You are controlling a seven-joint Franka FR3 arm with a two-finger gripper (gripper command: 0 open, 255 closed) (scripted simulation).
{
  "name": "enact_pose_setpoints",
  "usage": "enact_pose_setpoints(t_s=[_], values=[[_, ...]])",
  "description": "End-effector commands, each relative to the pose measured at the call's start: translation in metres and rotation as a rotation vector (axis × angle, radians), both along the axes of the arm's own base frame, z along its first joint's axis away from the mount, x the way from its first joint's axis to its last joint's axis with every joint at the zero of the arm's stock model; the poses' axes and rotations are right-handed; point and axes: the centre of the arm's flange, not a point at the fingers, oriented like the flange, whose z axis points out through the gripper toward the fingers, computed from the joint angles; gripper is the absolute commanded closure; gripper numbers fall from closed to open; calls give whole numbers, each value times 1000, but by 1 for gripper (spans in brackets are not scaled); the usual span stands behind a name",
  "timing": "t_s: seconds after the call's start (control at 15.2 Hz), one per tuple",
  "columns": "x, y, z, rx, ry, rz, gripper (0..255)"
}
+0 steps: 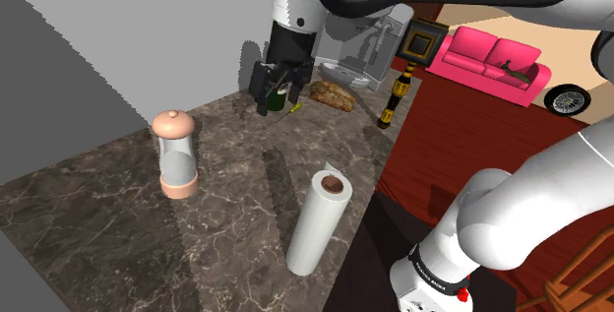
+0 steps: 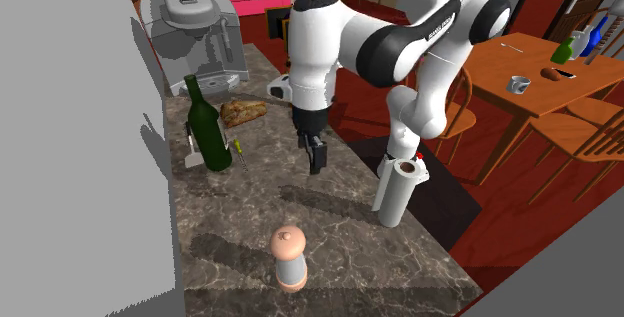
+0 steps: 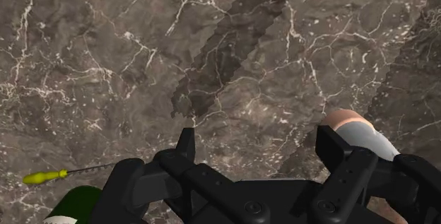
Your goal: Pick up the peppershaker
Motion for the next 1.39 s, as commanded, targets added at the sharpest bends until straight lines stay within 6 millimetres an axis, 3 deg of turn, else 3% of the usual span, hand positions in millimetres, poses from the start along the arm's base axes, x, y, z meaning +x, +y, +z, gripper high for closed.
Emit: enact_pose_setpoints(t_s=[0.0,0.86,1.32], values=[[11,22,1,-2,-7,-5,0],[94,172,2,-22,-50,-25,0],[97,178,-30,-23,-51,-26,0]])
